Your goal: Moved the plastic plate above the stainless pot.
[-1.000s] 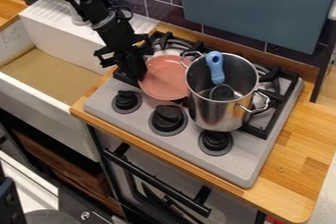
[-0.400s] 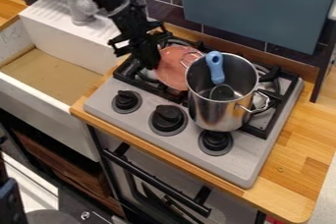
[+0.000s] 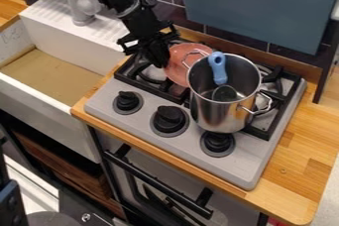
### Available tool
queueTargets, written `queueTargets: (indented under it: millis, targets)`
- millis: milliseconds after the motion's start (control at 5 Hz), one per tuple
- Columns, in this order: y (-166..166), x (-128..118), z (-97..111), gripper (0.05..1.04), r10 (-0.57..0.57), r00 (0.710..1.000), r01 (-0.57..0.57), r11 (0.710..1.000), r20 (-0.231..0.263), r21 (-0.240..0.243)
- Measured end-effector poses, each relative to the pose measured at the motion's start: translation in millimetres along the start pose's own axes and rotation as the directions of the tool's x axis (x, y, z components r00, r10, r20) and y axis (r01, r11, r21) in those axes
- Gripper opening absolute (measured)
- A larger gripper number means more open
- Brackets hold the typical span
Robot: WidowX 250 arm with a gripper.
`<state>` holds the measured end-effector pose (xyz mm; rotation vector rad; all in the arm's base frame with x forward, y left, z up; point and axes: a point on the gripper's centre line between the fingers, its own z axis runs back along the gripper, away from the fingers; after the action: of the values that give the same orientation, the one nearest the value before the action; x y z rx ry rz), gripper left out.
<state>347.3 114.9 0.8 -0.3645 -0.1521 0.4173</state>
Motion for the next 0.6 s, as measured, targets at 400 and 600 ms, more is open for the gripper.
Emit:
queueTargets:
  millis: [400,600]
  targets:
    - [-27,-1,-23,0.053,0.041,0.999,-0.041,0.998,0.000,0.045]
    - [-36,-4,-28,0.053,0.038,0.999,-0.037,0.997,-0.014,0.066]
